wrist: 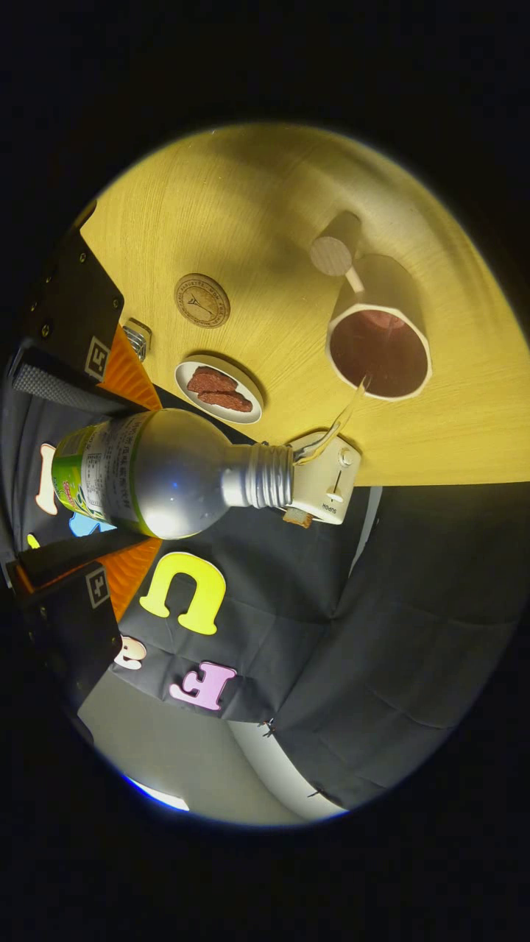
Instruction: Take the bottle from table, then pour the juice into the cup, finally place the bottle on the coaster
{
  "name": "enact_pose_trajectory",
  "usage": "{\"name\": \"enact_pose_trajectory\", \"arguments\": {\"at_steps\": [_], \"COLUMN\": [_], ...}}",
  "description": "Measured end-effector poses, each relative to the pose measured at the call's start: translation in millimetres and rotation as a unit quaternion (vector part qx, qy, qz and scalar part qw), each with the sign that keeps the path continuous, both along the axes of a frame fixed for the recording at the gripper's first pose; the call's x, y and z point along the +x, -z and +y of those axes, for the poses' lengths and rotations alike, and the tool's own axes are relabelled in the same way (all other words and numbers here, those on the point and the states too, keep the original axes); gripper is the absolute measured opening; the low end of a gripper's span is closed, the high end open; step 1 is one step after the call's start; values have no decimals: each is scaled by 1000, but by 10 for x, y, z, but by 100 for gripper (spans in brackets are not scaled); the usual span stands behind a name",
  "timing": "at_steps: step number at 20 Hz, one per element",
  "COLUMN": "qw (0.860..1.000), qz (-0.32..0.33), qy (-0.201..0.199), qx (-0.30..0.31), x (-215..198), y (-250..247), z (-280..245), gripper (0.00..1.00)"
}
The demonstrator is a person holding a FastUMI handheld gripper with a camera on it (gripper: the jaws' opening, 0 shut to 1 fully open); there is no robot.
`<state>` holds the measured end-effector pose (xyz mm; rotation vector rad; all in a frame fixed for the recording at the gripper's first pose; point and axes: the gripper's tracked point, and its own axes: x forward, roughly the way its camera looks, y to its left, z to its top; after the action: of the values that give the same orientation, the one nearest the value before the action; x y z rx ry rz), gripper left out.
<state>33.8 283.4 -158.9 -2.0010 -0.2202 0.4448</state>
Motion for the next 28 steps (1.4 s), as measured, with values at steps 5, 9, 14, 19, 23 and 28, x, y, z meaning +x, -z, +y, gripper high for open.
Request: {"name": "enact_pose_trajectory", "arguments": {"at_steps": [5, 9, 14, 19, 23, 28], "qw": [1000, 1000, 999, 998, 998, 997], "qz": [5, 3, 5, 6, 12, 7], "qy": [-4, -5, -11, -12, -2, 1], "qx": [-21, -29, -44, -60, -60, -71], "x": [-12, -17, -20, -61, -76, -96], "y": [57, 55, 120, 205, 309, 331], "z": [-11, 21, 94, 155, 156, 198], "gripper": [76, 76, 76, 76, 76, 76]}}
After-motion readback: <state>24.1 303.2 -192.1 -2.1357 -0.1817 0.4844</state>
